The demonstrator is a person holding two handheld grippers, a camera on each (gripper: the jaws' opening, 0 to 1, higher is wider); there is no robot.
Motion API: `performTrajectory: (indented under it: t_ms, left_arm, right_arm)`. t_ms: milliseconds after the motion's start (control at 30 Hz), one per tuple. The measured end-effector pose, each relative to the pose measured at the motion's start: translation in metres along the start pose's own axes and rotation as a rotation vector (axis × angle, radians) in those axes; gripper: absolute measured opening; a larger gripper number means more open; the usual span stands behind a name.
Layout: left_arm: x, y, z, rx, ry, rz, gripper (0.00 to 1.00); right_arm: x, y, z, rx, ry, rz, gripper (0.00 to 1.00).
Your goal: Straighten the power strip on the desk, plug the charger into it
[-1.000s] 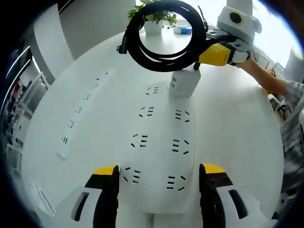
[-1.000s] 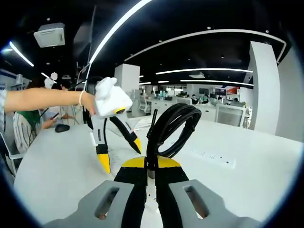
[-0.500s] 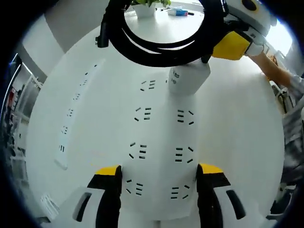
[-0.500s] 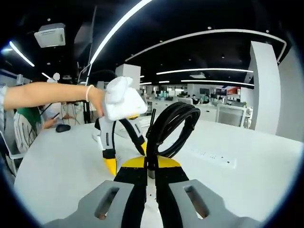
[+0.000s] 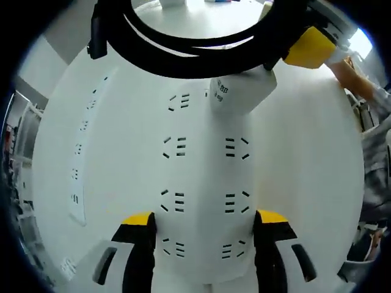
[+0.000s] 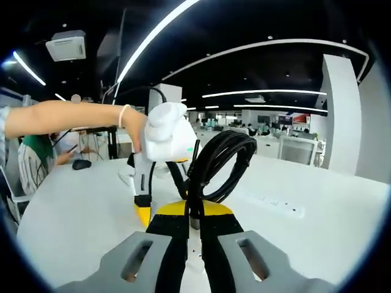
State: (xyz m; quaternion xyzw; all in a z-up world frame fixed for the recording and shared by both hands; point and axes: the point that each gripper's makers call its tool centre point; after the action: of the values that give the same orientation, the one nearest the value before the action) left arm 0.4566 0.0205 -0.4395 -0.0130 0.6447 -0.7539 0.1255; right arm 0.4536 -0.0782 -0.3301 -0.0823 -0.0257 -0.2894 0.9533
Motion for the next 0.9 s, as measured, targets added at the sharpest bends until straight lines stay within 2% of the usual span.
performTrajectory:
  t_ms: [133, 200, 267, 333, 367, 467, 500, 733, 833, 900]
  left_arm:
    - [-0.002, 0.002, 0.0, -0.038, 0.011, -0.017, 0.65]
    - [-0.002, 0.003, 0.0, -0.065, 0.02, -0.026, 0.65]
    - [-0.003, 0.002, 0.0, -0.076, 0.028, -0.031, 0.65]
    - [-0.002, 0.002, 0.0, -0.084, 0.038, -0.032, 0.65]
    - [-0.002, 0.002, 0.0, -0.087, 0.042, -0.033, 0.65]
    - [-0.002, 0.002, 0.0, -0.107, 0.058, -0.033, 0.65]
    - [-0.002, 0.002, 0.0, -0.112, 0.063, -0.033, 0.65]
    - [-0.001, 0.001, 0.0, -0.107, 0.112, -0.037, 0.65]
    - [0.0, 0.002, 0.001, -0.11, 0.126, -0.037, 0.65]
    - [0.0, 0.002, 0.001, -0.115, 0.13, -0.037, 0.65]
  right_arm:
    - [-0.002, -0.001, 0.0, 0.01, -0.06, -0.005, 0.05]
    - [0.002, -0.002, -0.012, -0.07, -0.089, -0.029, 0.06]
    - [0.002, -0.004, -0.02, -0.11, -0.119, -0.04, 0.1]
    - [0.001, -0.004, -0.015, -0.079, -0.13, -0.026, 0.11]
    - [0.004, -0.004, -0.015, -0.102, -0.161, -0.03, 0.1]
    - [0.001, -0.001, -0.009, -0.142, -0.333, 0.01, 0.07]
    - [0.001, -0.001, -0.008, -0.156, -0.316, -0.002, 0.07]
    - [-0.017, -0.003, -0.012, -0.291, -0.358, 0.176, 0.06]
    - [-0.022, -0.006, -0.013, -0.338, -0.458, 0.26, 0.05]
    - [-0.02, -0.006, -0.012, -0.382, -0.473, 0.284, 0.05]
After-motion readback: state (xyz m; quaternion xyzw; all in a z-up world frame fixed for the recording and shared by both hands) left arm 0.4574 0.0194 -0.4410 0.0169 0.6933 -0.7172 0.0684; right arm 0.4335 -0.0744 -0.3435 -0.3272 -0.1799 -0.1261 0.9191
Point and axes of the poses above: the point that each gripper's makers call its tool centre point, and the gripper's own axes: y roughly forward along the fingers, x roughly to its right, z roughly out of its top, and after that the axes turned 7 degrees about z, right-handed
